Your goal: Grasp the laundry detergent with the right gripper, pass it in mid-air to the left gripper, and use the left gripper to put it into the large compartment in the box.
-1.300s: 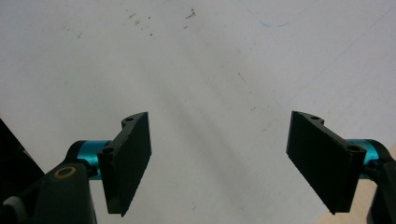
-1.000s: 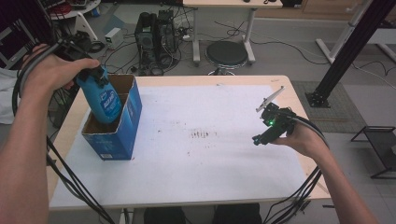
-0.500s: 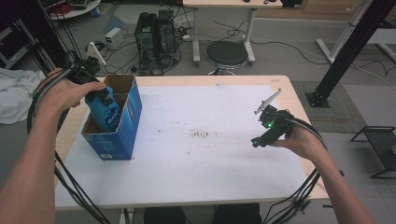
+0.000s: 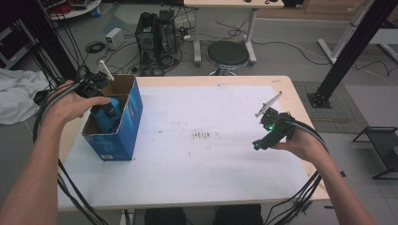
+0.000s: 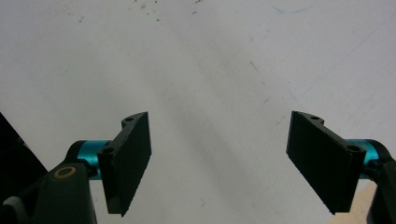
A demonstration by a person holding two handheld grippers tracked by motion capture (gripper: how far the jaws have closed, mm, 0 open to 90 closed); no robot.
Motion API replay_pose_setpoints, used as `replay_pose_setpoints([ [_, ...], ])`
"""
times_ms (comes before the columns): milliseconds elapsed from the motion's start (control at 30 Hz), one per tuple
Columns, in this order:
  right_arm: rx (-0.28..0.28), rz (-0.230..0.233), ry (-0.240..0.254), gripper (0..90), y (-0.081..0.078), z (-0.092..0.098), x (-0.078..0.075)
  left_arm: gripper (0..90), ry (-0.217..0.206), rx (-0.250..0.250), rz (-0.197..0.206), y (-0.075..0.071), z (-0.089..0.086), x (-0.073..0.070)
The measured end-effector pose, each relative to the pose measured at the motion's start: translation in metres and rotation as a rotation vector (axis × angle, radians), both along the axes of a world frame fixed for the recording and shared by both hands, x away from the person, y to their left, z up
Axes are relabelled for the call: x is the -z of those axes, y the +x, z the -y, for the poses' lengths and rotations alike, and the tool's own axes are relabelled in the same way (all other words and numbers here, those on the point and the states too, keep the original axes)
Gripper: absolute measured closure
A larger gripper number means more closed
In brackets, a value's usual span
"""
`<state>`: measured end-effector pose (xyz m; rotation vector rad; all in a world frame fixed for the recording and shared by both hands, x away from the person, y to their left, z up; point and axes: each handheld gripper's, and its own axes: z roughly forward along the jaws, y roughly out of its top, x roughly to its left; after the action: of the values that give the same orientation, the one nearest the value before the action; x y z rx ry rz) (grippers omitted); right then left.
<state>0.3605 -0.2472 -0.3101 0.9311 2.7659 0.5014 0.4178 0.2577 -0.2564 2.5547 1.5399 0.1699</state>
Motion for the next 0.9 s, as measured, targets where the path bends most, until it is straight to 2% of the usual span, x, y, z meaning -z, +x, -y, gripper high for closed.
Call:
replay_pose_setpoints([
  [167, 0.000, 0.004, -0.002, 21.4, 0.000, 0.000, 0.001, 38.0, -0.004, 0.042, 0.007, 0.000, 0.000, 0.008],
  [233, 0.000, 0.002, -0.003, 21.4, 0.000, -0.001, 0.002, 38.0, 0.003, 0.073, -0.001, 0.001, 0.000, 0.009],
  [300, 0.001, -0.001, -0.006, 21.4, -0.001, -0.001, 0.002, 38.0, 0.001, 0.099, 0.010, 0.000, 0.001, 0.011],
  [367, -0.003, -0.005, -0.010, 21.4, 0.000, -0.002, 0.003, 38.0, 0.012, 0.130, -0.007, 0.001, 0.001, 0.013],
  [400, -0.007, -0.004, -0.012, 21.4, 0.000, -0.001, 0.003, 38.0, 0.002, 0.122, -0.001, 0.001, 0.001, 0.015],
  [500, -0.005, -0.003, -0.008, 21.4, -0.001, -0.003, 0.002, 38.0, -0.003, 0.128, -0.015, 0.002, 0.000, 0.018],
  [600, 0.003, -0.002, -0.014, 21.4, -0.002, -0.003, 0.002, 38.0, 0.002, 0.142, -0.018, 0.003, 0.001, 0.021],
  [633, -0.001, 0.000, -0.015, 21.4, -0.002, -0.003, 0.002, 38.0, -0.008, 0.132, -0.013, 0.002, 0.002, 0.024],
  [667, -0.005, 0.006, -0.010, 21.4, -0.001, -0.003, 0.003, 38.0, -0.002, 0.144, -0.022, 0.003, 0.002, 0.025],
  [900, -0.006, 0.001, -0.014, 21.4, -0.001, -0.002, 0.004, 38.0, -0.018, 0.140, -0.008, 0.003, -0.001, 0.026],
])
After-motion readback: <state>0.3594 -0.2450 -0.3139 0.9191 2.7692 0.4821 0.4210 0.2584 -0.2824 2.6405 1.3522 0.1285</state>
